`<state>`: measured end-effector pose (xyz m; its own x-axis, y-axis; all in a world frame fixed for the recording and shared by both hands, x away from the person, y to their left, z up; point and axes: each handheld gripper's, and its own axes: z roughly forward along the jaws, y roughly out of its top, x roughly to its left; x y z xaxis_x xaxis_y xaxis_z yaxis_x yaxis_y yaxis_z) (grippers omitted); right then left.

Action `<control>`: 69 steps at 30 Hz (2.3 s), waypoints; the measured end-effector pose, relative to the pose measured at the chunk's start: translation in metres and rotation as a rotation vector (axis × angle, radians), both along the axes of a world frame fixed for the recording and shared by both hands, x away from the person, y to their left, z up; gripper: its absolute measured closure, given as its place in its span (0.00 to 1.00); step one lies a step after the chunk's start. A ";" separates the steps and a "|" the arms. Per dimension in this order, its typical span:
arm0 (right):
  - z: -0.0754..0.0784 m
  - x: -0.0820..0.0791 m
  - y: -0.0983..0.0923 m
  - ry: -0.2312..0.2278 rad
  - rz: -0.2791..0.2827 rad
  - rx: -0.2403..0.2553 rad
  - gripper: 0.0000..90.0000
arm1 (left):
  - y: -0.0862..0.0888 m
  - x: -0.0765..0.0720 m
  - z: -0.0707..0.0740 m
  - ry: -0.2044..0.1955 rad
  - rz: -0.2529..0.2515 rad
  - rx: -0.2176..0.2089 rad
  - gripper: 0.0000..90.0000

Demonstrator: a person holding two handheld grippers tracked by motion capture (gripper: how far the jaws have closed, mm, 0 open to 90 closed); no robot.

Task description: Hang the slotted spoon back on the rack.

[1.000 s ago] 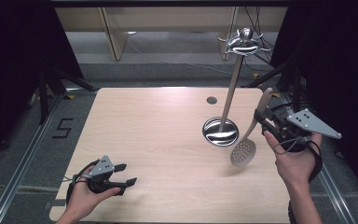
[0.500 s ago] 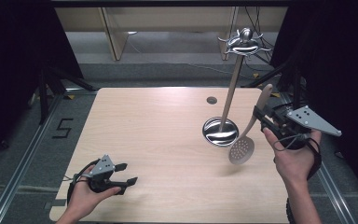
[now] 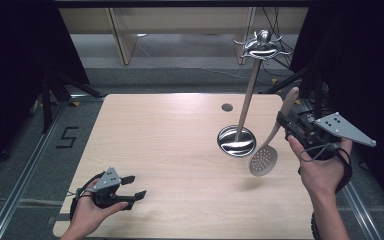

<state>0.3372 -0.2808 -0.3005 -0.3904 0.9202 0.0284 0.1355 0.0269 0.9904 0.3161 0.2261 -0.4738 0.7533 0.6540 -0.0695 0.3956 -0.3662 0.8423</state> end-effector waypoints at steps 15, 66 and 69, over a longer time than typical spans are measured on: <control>0.001 0.008 0.000 -0.004 0.003 -0.008 0.78 | 0.001 -0.001 0.001 -0.003 0.028 0.001 0.34; 0.019 0.034 0.036 -0.016 -0.032 -0.023 0.78 | 0.003 -0.004 0.003 -0.012 0.028 -0.007 0.34; 0.020 0.036 0.038 -0.019 -0.032 -0.021 0.78 | 0.004 -0.002 0.003 -0.027 0.010 0.003 0.34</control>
